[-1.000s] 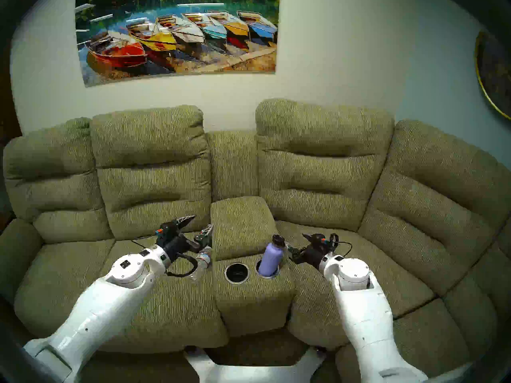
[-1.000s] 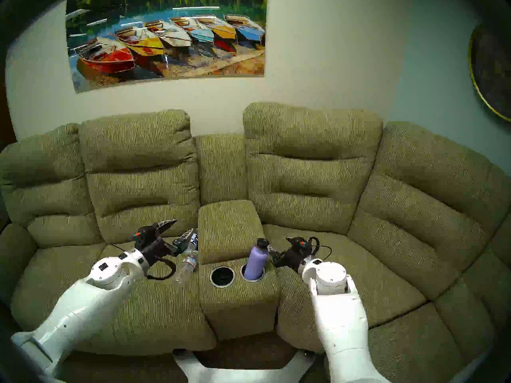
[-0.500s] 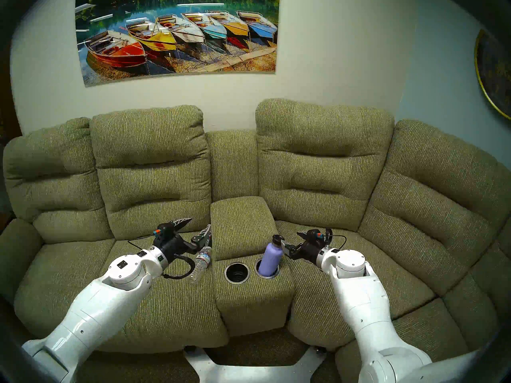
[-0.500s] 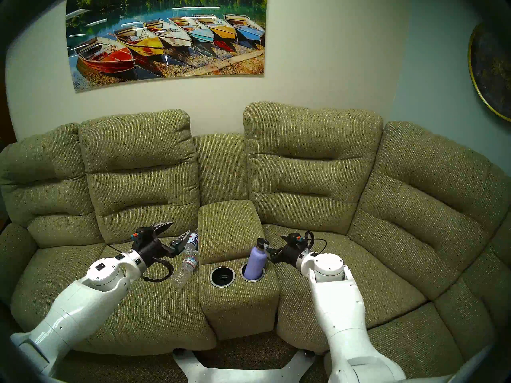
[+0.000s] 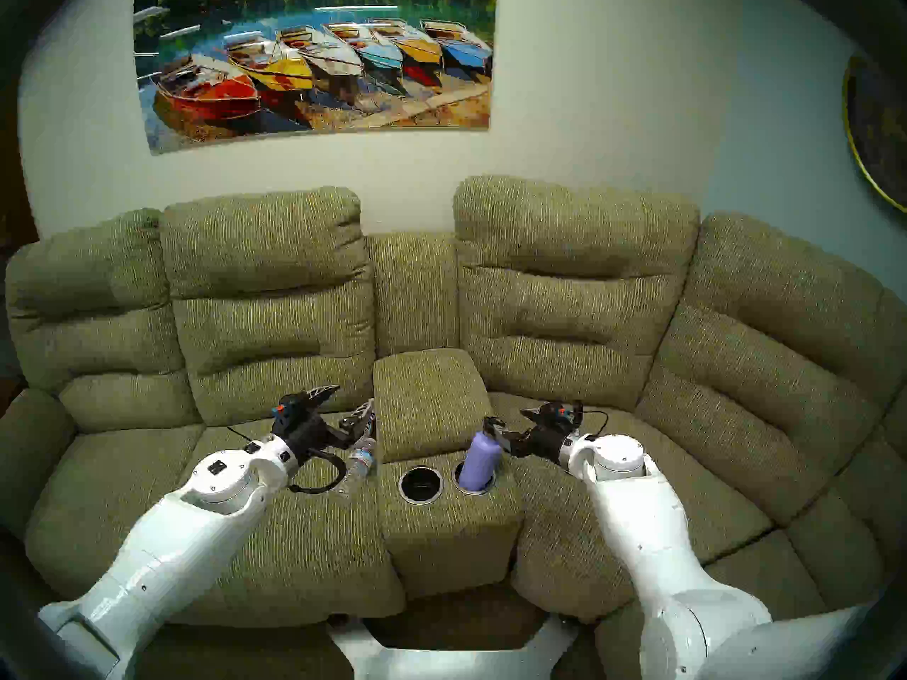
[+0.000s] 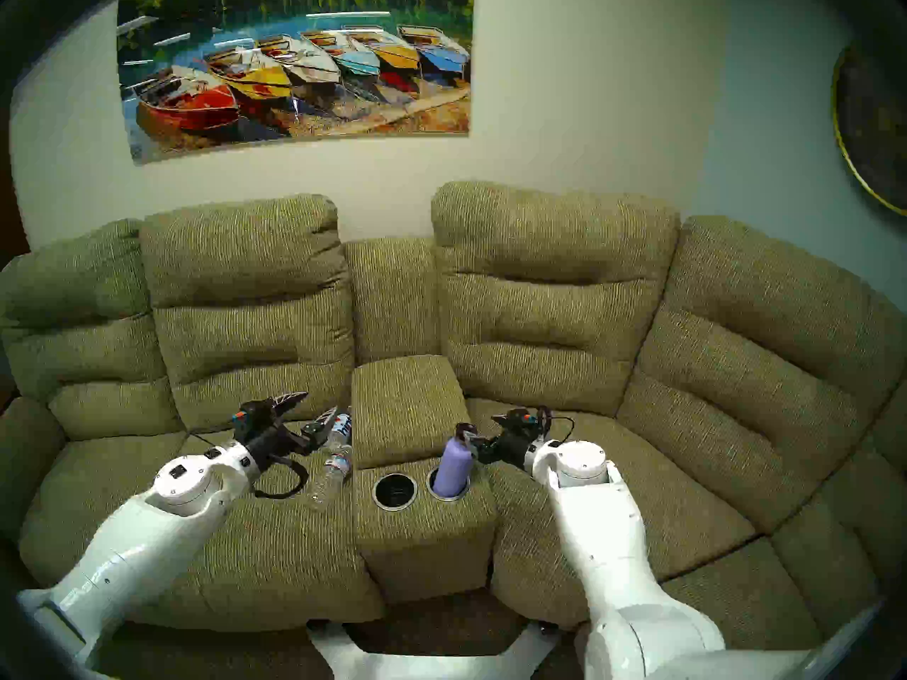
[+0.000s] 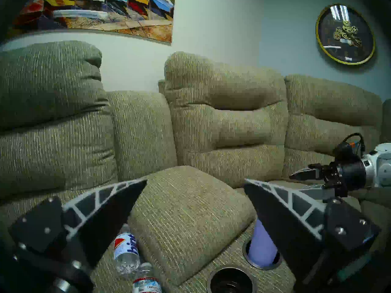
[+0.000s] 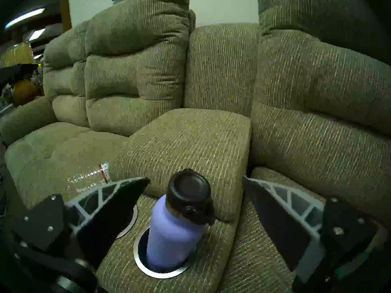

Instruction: Take bottles out of cup holder

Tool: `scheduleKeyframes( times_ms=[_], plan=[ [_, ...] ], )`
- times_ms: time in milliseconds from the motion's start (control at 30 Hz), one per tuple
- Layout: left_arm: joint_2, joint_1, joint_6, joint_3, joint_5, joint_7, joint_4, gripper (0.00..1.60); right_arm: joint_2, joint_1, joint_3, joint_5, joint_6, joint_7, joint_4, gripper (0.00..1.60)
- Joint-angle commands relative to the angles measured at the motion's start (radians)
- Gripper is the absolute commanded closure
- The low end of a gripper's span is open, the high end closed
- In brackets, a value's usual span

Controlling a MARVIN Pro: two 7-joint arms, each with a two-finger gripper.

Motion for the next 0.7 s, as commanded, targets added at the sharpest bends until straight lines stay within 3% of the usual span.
scheduleKeyframes(
  times_ms=[0,667],
  plan=[
    [0.006,-0.002,-0.009,-0.005,0.001,-0.004,-0.027,0.00,-0.013,0.077,-0.002,0.005,-0.036,-0.011,0.045,0.00],
    [0.013,0.014,-0.017,-0.010,-0.002,0.007,-0.034,0.00,-0.012,0.221,0.020,0.018,-0.073,0.010,0.282,0.00]
  ],
)
